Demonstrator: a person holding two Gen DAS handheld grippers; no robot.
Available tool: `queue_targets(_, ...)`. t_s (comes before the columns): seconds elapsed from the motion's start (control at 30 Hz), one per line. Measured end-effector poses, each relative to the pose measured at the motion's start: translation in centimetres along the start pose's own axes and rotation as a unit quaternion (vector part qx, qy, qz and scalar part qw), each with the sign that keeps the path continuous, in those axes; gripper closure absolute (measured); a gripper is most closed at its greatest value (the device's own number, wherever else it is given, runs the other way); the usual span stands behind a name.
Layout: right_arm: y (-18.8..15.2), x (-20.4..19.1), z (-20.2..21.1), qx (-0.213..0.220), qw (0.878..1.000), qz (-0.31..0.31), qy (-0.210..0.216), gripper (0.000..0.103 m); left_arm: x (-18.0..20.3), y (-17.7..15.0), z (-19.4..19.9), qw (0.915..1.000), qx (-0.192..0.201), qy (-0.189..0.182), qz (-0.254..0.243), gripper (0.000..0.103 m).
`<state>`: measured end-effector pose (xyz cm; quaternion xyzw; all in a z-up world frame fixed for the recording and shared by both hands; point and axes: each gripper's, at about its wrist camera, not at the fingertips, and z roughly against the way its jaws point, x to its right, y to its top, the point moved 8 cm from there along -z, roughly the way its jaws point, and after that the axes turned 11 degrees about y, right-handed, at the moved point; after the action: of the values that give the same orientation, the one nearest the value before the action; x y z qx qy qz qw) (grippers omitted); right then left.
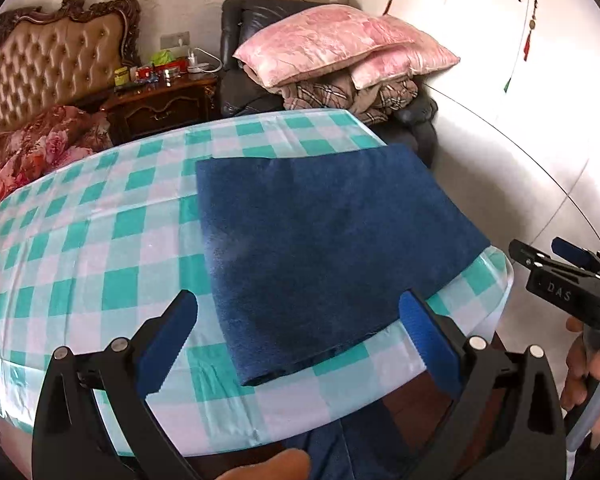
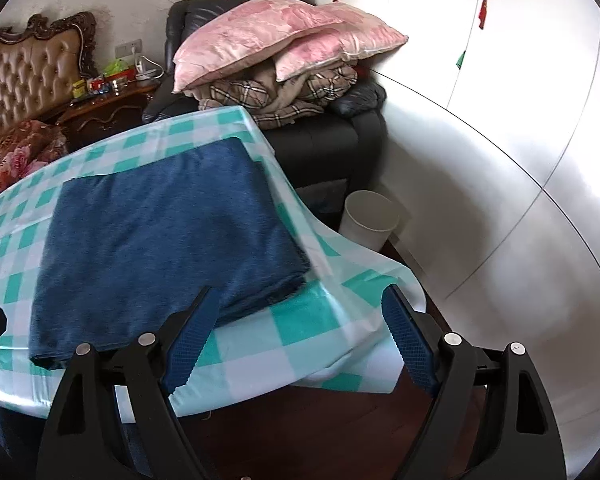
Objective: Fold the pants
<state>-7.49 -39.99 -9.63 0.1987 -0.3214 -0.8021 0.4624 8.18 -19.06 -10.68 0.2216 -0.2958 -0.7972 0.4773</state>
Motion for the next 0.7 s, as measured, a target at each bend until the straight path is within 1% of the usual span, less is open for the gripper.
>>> queue_targets(0.27,0.25,-1.1,-0.13,-0.004,1.0,0.004,0.008,0.023,-0.74,0.28,0.04,0.9999,0.004,0.01,0.005,0.002)
queue_targets(0.7,0.3,-1.2,-0.31,-0.005,1.0,0.003,0.01,0.023,-0.95,0.41,0.05,0.9999,0.002,0.008,0.007,0.002)
